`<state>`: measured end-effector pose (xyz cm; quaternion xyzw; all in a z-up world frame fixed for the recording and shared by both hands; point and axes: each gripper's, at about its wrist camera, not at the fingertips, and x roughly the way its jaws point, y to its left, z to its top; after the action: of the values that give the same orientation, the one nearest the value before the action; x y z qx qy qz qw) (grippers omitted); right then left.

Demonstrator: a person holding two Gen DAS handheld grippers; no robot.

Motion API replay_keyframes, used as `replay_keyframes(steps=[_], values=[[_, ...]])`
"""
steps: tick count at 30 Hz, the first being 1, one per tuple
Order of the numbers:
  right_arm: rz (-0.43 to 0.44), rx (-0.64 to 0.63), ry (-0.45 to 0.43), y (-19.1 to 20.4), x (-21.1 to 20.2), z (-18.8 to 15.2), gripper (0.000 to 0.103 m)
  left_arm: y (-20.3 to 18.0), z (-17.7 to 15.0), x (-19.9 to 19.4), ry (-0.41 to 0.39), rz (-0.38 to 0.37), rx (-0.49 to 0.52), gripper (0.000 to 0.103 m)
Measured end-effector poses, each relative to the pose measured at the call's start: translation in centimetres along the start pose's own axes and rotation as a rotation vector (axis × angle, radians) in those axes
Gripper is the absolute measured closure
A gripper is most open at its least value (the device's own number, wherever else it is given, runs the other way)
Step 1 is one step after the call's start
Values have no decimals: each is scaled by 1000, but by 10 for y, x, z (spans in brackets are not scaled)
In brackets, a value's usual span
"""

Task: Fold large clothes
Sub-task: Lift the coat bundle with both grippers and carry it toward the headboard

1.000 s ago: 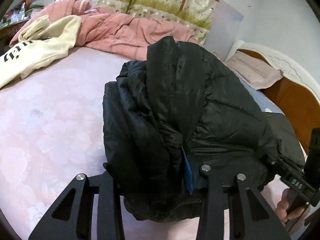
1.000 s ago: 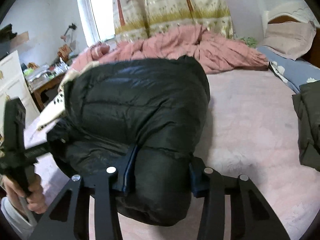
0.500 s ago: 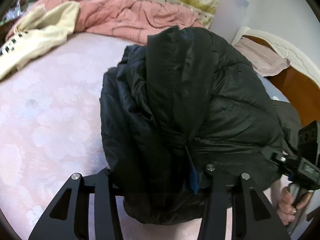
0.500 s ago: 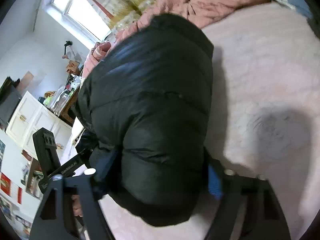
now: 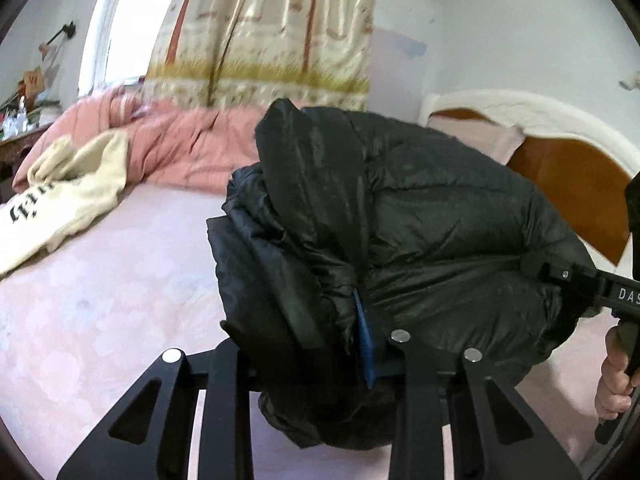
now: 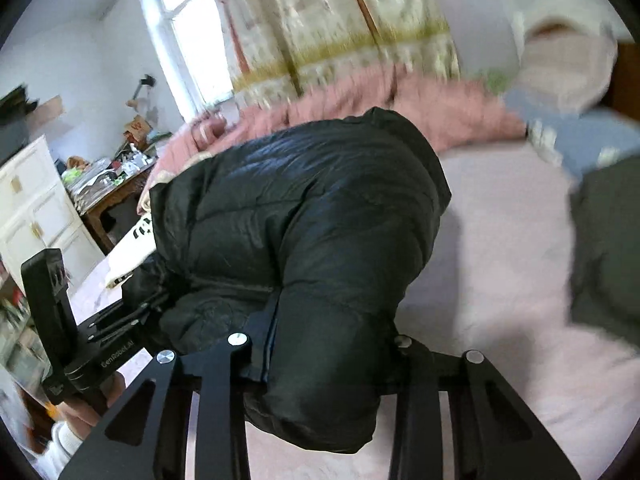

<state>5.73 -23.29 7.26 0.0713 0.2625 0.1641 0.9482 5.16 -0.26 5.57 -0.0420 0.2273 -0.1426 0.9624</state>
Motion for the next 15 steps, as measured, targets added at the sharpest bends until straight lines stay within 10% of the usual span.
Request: replay_keyframes(steps=[15], values=[[-168, -85, -261, -37, -159, 48, 68, -120, 86, -35, -153, -162, 92, 75]])
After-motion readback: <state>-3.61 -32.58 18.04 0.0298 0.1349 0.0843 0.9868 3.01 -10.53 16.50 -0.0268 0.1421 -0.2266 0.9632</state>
